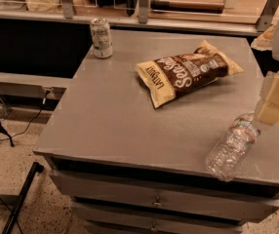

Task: Pick brown chip bag

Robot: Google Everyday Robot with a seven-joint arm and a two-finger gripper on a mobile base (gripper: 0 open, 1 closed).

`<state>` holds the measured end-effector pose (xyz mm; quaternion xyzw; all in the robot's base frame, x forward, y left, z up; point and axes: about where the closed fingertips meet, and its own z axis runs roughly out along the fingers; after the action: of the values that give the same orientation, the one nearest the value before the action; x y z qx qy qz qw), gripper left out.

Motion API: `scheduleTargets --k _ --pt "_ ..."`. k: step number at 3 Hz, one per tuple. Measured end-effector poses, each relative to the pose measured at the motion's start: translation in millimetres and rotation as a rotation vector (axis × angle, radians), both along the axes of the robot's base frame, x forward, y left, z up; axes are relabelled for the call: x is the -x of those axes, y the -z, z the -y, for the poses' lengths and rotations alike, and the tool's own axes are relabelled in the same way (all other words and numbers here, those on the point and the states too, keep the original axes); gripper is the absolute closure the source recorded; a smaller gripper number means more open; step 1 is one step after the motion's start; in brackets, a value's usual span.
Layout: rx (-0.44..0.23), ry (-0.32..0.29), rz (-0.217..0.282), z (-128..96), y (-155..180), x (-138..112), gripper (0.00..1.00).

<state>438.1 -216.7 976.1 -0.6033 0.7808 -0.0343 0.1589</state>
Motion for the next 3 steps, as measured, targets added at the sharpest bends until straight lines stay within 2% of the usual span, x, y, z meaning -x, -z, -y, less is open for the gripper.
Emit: scheduleTargets --k 1,2,3 --pt "0.0 0.0 0.0 0.0 0.0 0.0 0.0" --pt "-0.004 -0.021 0.019 -3.6 -0.6 -13.8 0.0" --pt "0.026 -0.104 0.084 -11.5 -4.1 -46.4 0.0"
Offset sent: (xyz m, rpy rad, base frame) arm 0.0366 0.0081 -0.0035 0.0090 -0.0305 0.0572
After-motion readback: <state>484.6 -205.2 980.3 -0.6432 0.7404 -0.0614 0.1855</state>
